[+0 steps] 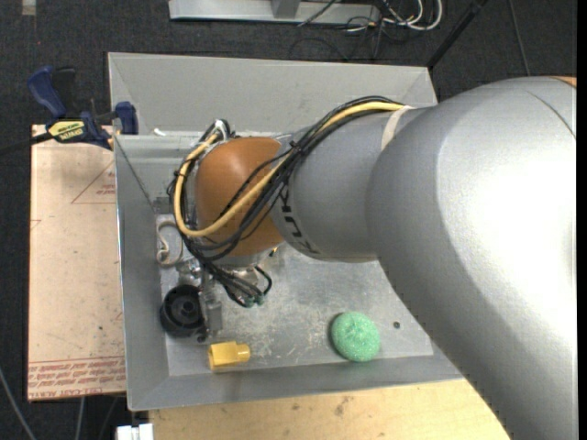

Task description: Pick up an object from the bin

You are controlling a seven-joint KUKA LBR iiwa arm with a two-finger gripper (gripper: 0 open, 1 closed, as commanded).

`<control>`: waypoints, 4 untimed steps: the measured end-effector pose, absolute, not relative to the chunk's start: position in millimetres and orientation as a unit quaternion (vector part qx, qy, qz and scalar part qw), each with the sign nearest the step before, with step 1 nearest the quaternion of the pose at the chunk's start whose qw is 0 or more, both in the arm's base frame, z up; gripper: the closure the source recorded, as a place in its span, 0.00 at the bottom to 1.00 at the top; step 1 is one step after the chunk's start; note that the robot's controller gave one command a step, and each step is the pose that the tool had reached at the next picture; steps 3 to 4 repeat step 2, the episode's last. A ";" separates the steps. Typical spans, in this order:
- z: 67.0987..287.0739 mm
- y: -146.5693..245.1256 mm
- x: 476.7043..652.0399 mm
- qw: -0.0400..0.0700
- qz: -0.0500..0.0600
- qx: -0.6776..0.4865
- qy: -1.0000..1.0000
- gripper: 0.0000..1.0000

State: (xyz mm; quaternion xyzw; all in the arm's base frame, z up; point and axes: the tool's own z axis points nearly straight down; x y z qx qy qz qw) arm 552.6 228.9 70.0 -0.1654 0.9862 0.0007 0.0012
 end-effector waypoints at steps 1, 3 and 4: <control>121.5 224.3 539.4 -0.003 0.000 -0.169 0.986 1.00; 102.5 186.5 588.6 0.009 0.002 -0.168 0.986 1.00; 102.5 186.5 588.6 0.009 0.002 -0.168 0.986 1.00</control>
Offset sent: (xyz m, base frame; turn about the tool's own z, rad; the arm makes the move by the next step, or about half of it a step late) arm 0.0523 -0.0643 0.0017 -0.0008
